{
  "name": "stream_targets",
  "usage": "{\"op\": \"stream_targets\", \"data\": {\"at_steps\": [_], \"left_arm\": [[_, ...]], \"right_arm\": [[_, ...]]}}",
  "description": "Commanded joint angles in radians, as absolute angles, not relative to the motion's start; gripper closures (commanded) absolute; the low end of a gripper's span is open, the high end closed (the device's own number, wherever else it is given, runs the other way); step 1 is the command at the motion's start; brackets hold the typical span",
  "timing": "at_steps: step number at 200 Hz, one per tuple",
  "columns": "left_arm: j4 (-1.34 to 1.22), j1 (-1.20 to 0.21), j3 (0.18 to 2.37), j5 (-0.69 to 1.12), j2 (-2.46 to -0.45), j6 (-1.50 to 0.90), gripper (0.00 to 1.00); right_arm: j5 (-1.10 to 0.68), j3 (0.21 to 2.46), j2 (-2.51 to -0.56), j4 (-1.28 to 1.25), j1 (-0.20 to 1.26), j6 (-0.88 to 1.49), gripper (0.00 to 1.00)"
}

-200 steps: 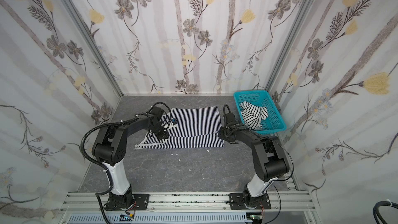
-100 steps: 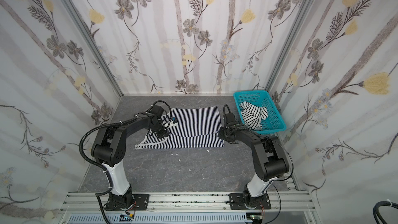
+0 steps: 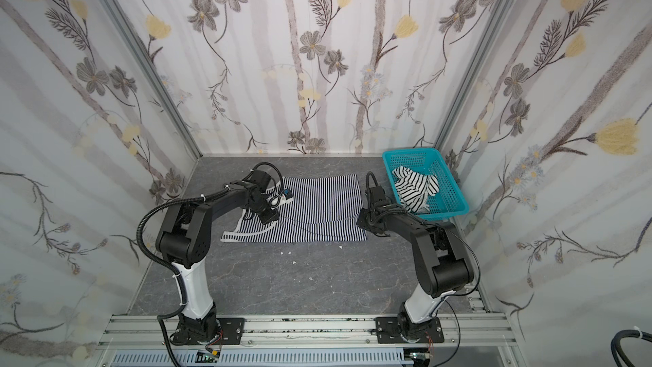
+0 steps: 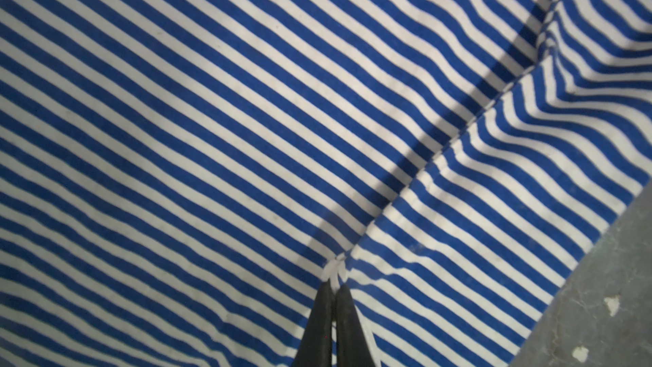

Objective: Fold and stack tank tops
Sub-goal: Smooth out the tank top at the center of the table.

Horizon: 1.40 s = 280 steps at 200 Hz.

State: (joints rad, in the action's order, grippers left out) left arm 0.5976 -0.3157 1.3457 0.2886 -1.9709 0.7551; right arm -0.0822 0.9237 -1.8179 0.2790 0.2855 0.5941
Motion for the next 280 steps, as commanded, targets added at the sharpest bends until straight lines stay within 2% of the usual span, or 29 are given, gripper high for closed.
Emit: {"op": "stream_targets", "data": {"at_steps": [1, 15, 24, 57, 147, 219, 246, 280], "left_arm": [[0.604, -0.315, 1.348, 0.259, -1.969, 0.755, 0.76], [0.605, -0.315, 1.338, 0.249, -1.949, 0.754, 0.55], [0.605, -0.313, 1.322, 0.251, -1.927, 0.756, 0.48], [0.606, -0.311, 1.249, 0.277, -1.831, 0.734, 0.38], [0.591, -0.314, 0.997, 0.268, -1.692, 0.737, 0.37], [0.559, -0.303, 0.961, 0.261, -1.708, 0.728, 0.38], [0.554, -0.288, 0.957, 0.263, -1.721, 0.729, 0.39], [0.551, -0.271, 0.948, 0.258, -1.732, 0.736, 0.39]], "right_arm": [[-0.11, 0.922, -1.806, 0.231, 0.288, 0.601, 0.66], [-0.123, 0.919, -1.794, 0.217, 0.291, 0.603, 0.65], [-0.133, 0.92, -1.789, 0.207, 0.297, 0.605, 0.64], [-0.083, 0.957, -1.834, 0.238, 0.294, 0.598, 0.6], [-0.129, 1.031, -1.896, 0.221, 0.291, 0.583, 0.63], [-0.146, 1.054, -1.946, 0.222, 0.3, 0.566, 0.67], [-0.15, 1.055, -1.943, 0.217, 0.303, 0.562, 0.77], [-0.135, 1.056, -1.925, 0.227, 0.302, 0.557, 0.99]]}}
